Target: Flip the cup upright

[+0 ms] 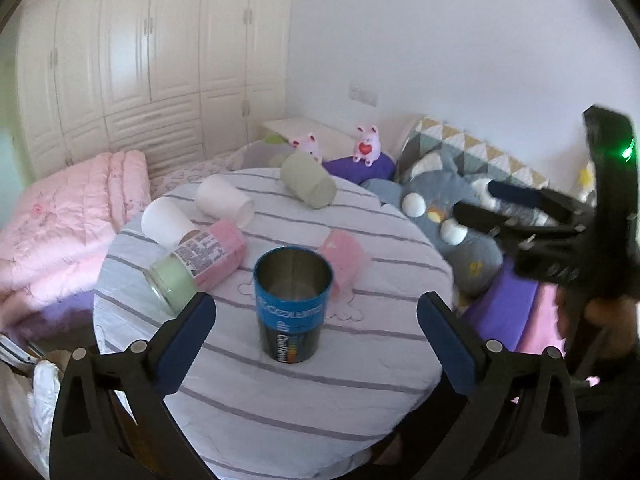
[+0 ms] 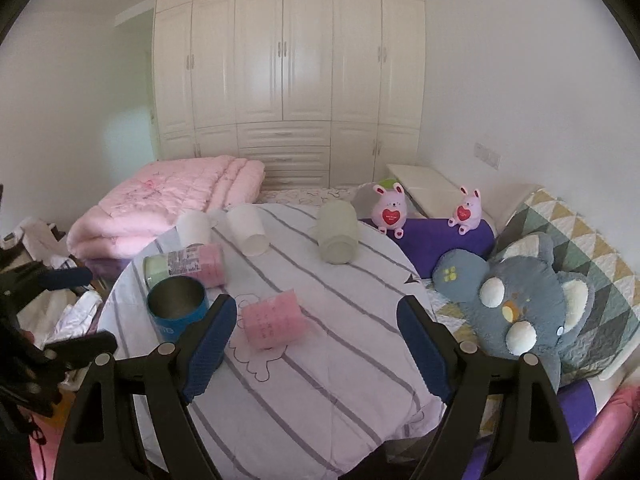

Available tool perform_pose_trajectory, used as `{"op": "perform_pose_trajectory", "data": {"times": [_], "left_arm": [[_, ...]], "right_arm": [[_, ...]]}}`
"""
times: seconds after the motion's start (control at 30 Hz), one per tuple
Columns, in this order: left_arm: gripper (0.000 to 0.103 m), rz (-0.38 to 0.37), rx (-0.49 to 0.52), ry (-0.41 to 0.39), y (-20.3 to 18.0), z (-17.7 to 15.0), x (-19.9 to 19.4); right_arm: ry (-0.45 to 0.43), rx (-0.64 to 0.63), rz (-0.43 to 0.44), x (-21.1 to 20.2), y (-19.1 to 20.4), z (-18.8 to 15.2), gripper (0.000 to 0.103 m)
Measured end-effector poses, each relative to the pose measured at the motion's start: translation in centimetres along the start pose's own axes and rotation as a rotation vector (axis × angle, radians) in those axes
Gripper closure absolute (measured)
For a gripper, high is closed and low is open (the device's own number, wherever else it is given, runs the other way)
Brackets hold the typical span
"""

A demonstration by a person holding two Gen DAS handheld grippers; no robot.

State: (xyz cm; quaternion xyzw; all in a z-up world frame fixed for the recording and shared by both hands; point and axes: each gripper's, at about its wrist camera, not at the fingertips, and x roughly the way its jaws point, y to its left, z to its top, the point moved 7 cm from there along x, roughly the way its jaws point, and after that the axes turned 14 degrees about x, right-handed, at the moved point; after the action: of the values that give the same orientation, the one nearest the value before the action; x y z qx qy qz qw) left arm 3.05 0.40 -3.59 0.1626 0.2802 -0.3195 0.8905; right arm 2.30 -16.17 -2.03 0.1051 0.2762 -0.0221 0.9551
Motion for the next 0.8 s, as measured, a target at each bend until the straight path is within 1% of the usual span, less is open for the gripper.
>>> {"op": "perform_pose_trajectory", "data": {"times": [0.07, 0.17, 0.3, 0.43, 0.8], "left_arm": [[0.000, 0.027, 0.014, -0.021, -0.3, 0.3, -0.7], [0.000, 0.034, 0.024, -0.027, -0.6, 0.3, -1.3], [0.000, 0.079, 0.016, -0.040, -0.5, 0.2, -1.9], [0.000, 0.104, 0.005, -0.039, -0.3, 0.2, -2.2], [0.000, 0.124, 0.023, -0.027, -0.3, -0.1, -2.2]], "right_arm": [[0.015, -0.009, -0.005, 0.3, 0.1, -0.3, 0.020], [0.029, -0.019, 0.002, 0.4, 0.6, -0.8, 0.020], [0.033, -0.042, 0.011, 0.1, 1.3, -1.1, 0.020], [0.037, -0.054, 0.008, 0.0, 1.7, -1.4, 0.020], [0.046, -0.065, 0.007, -0.2, 2.1, -1.7, 0.020]]}}
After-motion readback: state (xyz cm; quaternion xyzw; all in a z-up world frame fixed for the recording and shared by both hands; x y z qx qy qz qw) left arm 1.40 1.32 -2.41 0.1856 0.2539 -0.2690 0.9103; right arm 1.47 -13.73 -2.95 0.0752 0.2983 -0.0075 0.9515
